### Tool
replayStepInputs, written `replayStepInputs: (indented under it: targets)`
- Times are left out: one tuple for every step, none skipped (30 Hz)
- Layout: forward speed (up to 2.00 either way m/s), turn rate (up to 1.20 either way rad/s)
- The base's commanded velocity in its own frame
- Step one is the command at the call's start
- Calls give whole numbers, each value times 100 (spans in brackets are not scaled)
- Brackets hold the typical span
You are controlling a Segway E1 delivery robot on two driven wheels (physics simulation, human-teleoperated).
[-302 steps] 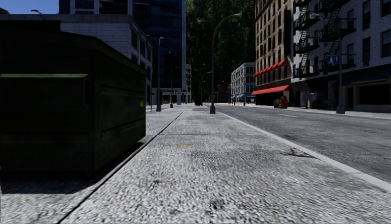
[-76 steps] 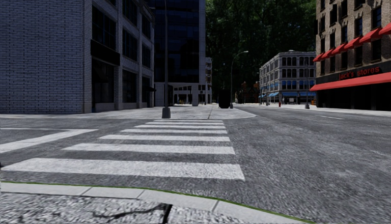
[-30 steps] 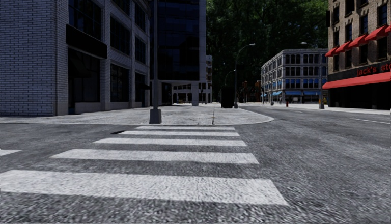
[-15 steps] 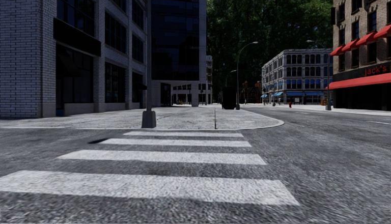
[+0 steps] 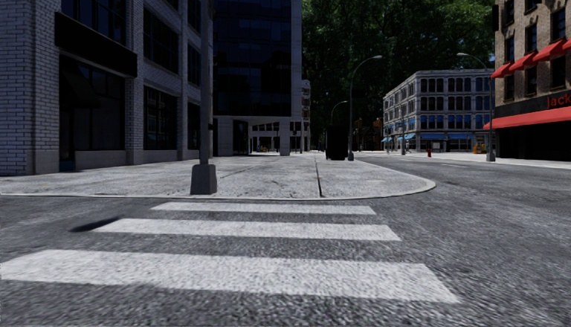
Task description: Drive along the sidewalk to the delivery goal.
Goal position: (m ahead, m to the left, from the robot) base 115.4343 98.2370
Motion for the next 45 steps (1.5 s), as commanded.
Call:
replayStepInputs:
  targets:
    - [200, 0]
    - [200, 0]
    - [200, 0]
    - [200, 0]
    - [200, 0]
    - [200, 0]
    - [200, 0]
    - [200, 0]
    - [200, 0]
    - [200, 0]
    - [200, 0]
    - [200, 0]
    - [200, 0]
    - [200, 0]
    - [200, 0]
    - [200, 0]
    - [200, 0]
    - [200, 0]
    - [200, 0]
    - [200, 0]
    - [200, 0]
    - [200, 0]
    - [200, 0]
    - [200, 0]
    - [200, 0]
    - [200, 0]
    - [200, 0]
    - [200, 0]
    - [200, 0]
    - [200, 0]
    - [200, 0]
    - [200, 0]
    - [200, 0]
    - [200, 0]
    - [200, 0]
    - [200, 0]
    - [200, 0]
    - [200, 0]
    - [200, 0]
    - [200, 0]
    - [200, 0]
    - [200, 0]
    - [200, 0]
    - [200, 0]
    - [200, 0]
